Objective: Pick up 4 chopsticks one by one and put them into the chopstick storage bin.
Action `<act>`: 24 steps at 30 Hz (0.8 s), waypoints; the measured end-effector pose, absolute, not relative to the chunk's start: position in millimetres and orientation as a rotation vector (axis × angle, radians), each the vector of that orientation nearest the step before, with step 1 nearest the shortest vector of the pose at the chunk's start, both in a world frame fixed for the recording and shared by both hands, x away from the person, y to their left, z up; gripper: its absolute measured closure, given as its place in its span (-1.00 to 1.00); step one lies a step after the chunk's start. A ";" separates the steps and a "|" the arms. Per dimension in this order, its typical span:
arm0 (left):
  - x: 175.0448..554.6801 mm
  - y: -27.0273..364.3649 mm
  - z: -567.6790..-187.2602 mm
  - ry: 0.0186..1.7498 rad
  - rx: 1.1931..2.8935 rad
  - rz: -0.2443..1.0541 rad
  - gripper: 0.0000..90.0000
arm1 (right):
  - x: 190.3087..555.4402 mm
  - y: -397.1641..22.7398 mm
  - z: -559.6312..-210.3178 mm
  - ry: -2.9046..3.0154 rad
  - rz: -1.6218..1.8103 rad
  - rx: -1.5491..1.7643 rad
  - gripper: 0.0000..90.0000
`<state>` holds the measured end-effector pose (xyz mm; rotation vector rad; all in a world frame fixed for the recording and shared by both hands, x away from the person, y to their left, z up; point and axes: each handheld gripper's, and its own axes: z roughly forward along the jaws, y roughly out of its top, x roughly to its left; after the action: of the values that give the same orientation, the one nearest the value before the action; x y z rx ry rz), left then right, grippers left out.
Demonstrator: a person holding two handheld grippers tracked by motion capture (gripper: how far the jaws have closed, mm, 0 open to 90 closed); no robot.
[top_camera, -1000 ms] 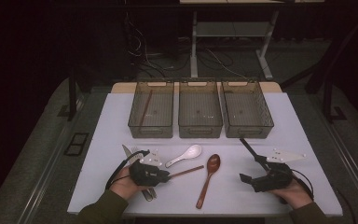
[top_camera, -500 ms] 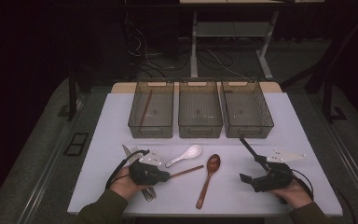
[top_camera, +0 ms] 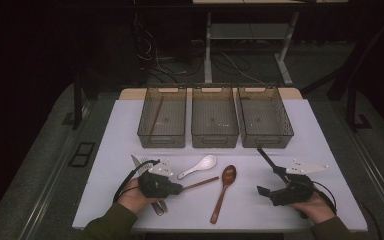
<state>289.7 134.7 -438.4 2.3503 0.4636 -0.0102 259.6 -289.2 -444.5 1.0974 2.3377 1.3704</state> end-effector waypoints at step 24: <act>289.6 139.9 -416.7 0.528 2.241 -0.040 0.86 | 259.5 -288.8 -444.7 2.342 1.367 1.099 -0.96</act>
<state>289.6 139.9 -416.7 2.2407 0.5276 -0.0399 259.5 -288.8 -444.7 1.0994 2.3419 1.3666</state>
